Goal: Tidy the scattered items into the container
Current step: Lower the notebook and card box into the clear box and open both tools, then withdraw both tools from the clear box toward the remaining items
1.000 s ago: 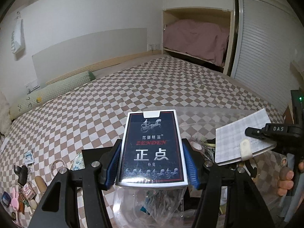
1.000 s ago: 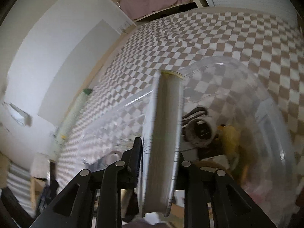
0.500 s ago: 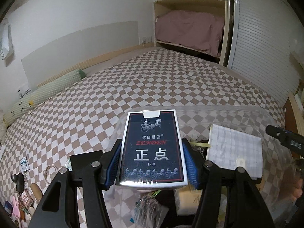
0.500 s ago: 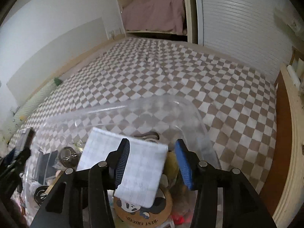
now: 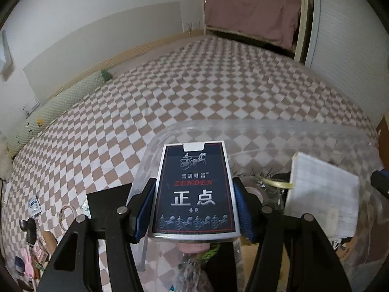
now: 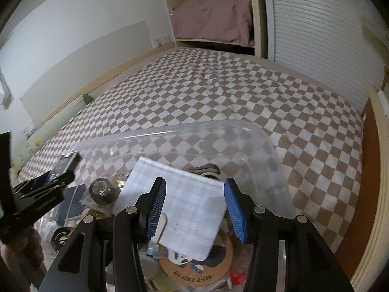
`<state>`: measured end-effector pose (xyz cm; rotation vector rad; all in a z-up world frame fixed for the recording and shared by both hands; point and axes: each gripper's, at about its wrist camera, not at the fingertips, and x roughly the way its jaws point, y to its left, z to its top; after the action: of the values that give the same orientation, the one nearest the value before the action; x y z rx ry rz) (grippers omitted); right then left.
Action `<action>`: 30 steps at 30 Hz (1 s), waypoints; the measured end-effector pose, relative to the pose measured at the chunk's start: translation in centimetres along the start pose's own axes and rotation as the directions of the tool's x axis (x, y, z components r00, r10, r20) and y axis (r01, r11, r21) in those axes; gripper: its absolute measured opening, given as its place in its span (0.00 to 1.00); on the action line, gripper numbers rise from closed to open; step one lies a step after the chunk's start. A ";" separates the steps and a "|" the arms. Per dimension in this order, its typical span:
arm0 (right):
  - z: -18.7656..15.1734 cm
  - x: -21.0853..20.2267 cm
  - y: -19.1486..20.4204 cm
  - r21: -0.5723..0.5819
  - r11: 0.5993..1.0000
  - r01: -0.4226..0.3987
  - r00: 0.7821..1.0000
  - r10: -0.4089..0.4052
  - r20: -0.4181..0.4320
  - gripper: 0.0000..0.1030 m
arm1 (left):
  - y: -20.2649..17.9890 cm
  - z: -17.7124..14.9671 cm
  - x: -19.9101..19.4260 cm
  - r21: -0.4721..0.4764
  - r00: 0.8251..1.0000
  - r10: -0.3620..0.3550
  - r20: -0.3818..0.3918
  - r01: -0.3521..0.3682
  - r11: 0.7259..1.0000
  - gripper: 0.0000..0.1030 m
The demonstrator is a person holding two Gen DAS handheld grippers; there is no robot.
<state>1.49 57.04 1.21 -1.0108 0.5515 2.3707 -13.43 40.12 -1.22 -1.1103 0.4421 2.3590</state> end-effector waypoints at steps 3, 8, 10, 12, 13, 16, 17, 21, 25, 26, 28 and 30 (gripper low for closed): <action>-0.2 0.0 0.5 -0.016 1.000 0.000 1.000 0.000 -0.002 0.48 | 0.4 0.2 -0.1 -0.014 1.000 -0.010 0.008 0.010 1.000 0.58; -0.1 -0.2 0.9 -0.024 1.000 -0.005 1.000 0.005 0.003 0.48 | 0.7 0.4 -0.7 -0.020 1.000 -0.015 0.020 0.016 1.000 0.58; -0.1 -0.2 1.0 -0.028 1.000 -0.009 1.000 0.009 0.003 0.48 | 0.6 0.3 -0.9 -0.008 1.000 -0.008 0.020 0.008 1.000 0.58; -0.3 -0.3 1.2 -0.037 0.999 -0.012 1.000 0.012 0.002 0.48 | 0.5 0.1 -1.0 0.002 1.000 -0.001 0.020 0.001 1.000 0.58; -0.3 -0.4 1.4 -0.042 0.999 -0.013 1.000 0.013 0.002 0.48 | 0.4 0.0 -1.0 0.007 1.000 0.000 0.020 0.000 1.000 0.58; -0.5 -0.7 1.7 -0.059 0.998 -0.012 1.000 0.012 0.005 0.48 | 0.2 -0.6 -1.3 0.014 1.000 -0.001 0.025 0.000 1.000 0.76; -0.5 -0.8 1.8 -0.066 0.998 -0.006 1.000 0.006 0.008 0.48 | 0.2 -0.6 -1.5 0.015 0.999 0.000 0.034 -0.001 1.000 0.89; -0.6 -1.0 1.7 -0.078 0.996 0.030 0.999 -0.027 0.030 0.51 | 0.0 -0.9 -2.5 0.021 0.997 -0.034 0.063 0.032 0.999 0.95; -1.0 -1.7 1.4 -0.064 0.997 0.048 0.997 -0.043 0.068 0.93 | 0.0 -1.3 -3.5 0.025 0.996 -0.047 0.074 0.046 0.999 1.00; -1.1 -1.9 1.3 -0.062 0.997 0.052 0.996 -0.047 0.078 0.94 | 0.0 -1.5 -3.7 0.029 0.996 -0.046 0.072 0.044 0.999 1.00; -1.2 -2.2 1.3 -0.064 0.996 0.062 0.995 -0.057 0.084 0.94 | 0.0 -1.7 -3.9 0.032 0.997 -0.040 0.066 0.038 0.999 1.00; -1.4 -2.2 1.3 -0.071 0.995 0.065 0.995 -0.059 0.080 0.95 | 0.1 -2.0 -4.1 0.030 0.998 -0.036 0.059 0.034 0.999 1.00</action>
<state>2.79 54.60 2.20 -0.9492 0.4010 2.3790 -10.04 37.89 0.77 -1.0235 0.4315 2.3413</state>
